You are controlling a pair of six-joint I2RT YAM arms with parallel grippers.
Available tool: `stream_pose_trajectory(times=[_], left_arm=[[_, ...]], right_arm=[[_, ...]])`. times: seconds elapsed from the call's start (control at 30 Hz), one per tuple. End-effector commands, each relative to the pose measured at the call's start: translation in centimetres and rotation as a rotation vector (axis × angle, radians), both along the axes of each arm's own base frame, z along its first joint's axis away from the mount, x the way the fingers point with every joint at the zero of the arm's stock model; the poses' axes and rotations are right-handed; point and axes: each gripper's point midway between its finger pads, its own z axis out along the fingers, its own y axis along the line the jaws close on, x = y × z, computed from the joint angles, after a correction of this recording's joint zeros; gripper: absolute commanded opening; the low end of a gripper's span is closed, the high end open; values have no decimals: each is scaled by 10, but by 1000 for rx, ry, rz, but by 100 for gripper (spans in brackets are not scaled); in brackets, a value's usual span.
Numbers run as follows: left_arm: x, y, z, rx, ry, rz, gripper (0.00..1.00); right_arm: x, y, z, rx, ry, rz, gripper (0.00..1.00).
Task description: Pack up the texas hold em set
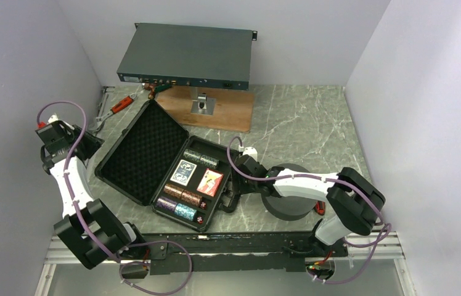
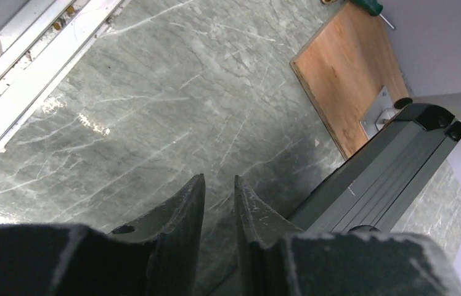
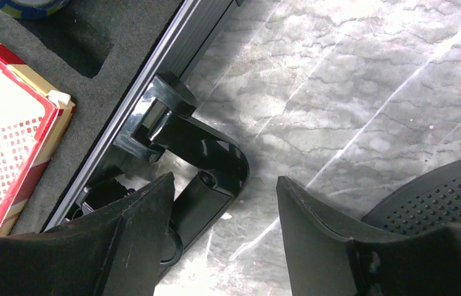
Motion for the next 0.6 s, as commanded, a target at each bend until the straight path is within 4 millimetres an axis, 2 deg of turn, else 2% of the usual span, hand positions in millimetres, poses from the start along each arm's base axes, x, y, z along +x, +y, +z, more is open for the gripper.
stream_pose_trajectory(times=[0.0, 0.1, 0.2, 0.57], left_arm=[[4, -8, 2, -9, -43, -62, 28], [5, -13, -2, -25, -41, -95, 19], [7, -20, -2, -42, -60, -139, 1], [2, -44, 2, 1, -70, -217, 0]], right_arm=[[-13, -13, 6, -39, 32, 42, 65], [-11, -10, 16, -24, 16, 54, 66], [-11, -9, 22, -8, 7, 59, 66], [-12, 9, 27, 70, 6, 104, 66]])
